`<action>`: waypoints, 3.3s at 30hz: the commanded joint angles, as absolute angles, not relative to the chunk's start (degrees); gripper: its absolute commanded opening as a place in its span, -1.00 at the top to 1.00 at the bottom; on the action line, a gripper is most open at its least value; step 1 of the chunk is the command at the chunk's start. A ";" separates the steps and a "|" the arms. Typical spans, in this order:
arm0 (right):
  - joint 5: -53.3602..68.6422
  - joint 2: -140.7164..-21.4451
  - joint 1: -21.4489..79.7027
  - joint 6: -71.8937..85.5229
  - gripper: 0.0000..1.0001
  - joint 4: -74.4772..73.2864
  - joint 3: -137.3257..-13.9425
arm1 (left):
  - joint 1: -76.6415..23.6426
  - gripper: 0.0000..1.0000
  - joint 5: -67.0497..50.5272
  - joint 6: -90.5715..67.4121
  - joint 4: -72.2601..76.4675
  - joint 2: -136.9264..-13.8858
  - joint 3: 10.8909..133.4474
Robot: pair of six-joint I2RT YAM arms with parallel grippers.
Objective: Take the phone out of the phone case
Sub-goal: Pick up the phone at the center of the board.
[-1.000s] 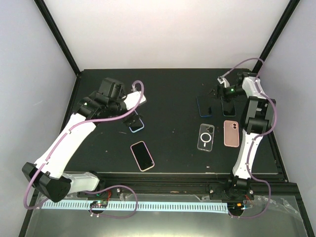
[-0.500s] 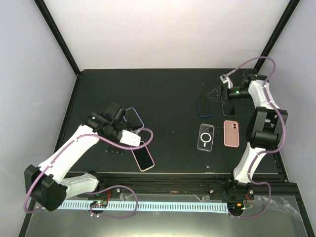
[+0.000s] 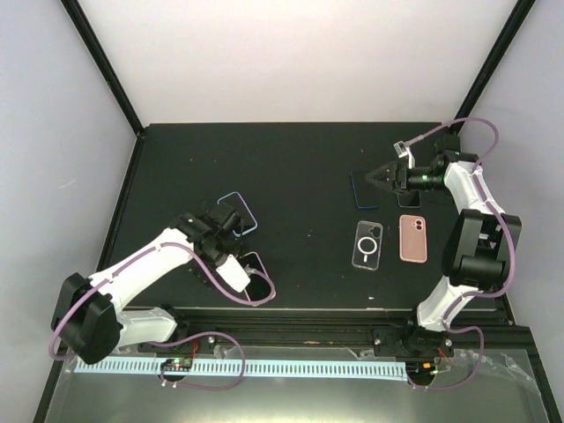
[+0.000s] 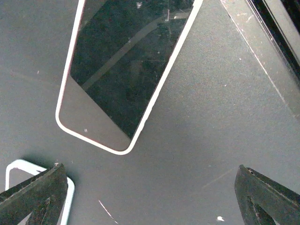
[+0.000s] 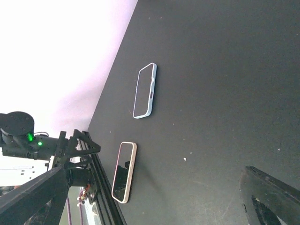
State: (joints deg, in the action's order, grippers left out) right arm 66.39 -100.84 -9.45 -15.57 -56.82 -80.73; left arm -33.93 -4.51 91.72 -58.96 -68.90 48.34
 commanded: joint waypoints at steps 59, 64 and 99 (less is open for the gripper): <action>64.75 -89.26 1.97 -9.35 -0.86 -43.57 -66.71 | -43.83 -0.02 2.06 111.63 -44.59 -84.52 52.57; 65.91 -85.98 6.14 -6.14 -0.83 -38.22 -63.17 | -43.07 0.01 1.17 110.06 -45.72 -80.43 55.59; 58.74 -95.50 33.37 -4.01 -0.27 -31.37 -66.47 | -43.50 0.14 2.06 105.12 -39.51 -75.58 64.07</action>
